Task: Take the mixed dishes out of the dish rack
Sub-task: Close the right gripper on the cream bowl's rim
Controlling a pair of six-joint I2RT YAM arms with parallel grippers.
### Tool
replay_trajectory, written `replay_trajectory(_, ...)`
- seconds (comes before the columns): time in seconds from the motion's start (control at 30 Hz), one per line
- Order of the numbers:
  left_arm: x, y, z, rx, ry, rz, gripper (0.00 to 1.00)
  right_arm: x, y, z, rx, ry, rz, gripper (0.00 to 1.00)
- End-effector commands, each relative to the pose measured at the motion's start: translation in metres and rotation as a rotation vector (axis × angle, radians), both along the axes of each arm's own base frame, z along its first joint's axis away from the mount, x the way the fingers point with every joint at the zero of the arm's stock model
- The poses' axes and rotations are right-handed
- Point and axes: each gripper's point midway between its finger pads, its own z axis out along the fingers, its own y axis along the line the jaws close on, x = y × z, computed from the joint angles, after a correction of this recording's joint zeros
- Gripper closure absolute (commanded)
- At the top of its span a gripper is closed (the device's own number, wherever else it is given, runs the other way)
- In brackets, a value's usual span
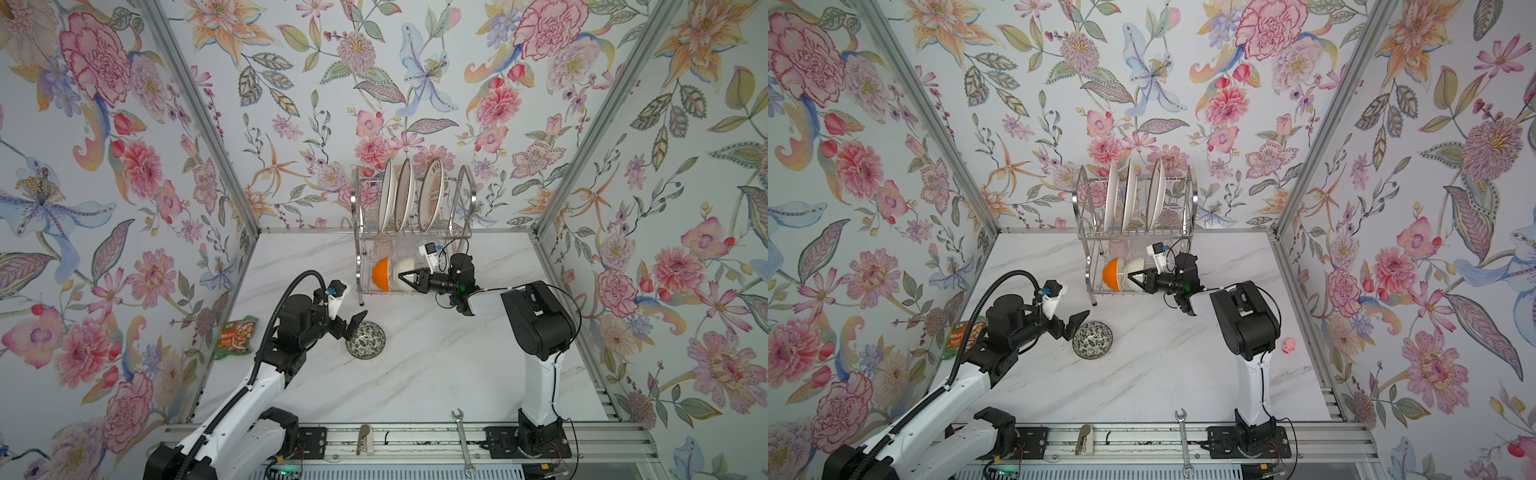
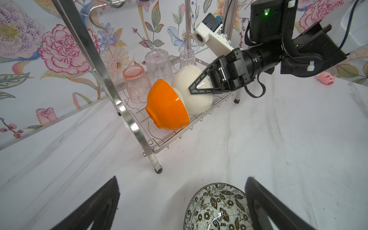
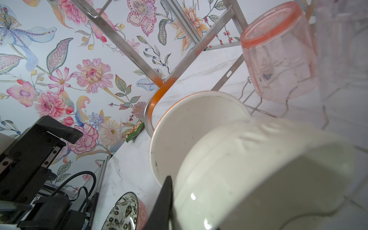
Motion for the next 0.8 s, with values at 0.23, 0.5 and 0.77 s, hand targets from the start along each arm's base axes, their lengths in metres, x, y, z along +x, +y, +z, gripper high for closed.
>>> replay_trajectory(0.23,-0.003,-0.002,0.007,-0.013,-0.017,-0.001,0.01,0.007,-0.005,0.025,0.070,-0.047,0.000,0.91)
replay_trajectory(0.5,-0.004,-0.001,0.007,-0.011,-0.015,0.004,0.01,0.007,-0.005,0.032,0.104,-0.049,0.032,0.96)
replay_trajectory(0.77,-0.004,0.000,0.008,-0.011,-0.016,0.011,0.01,0.012,-0.005,0.038,0.120,-0.059,0.042,1.00)
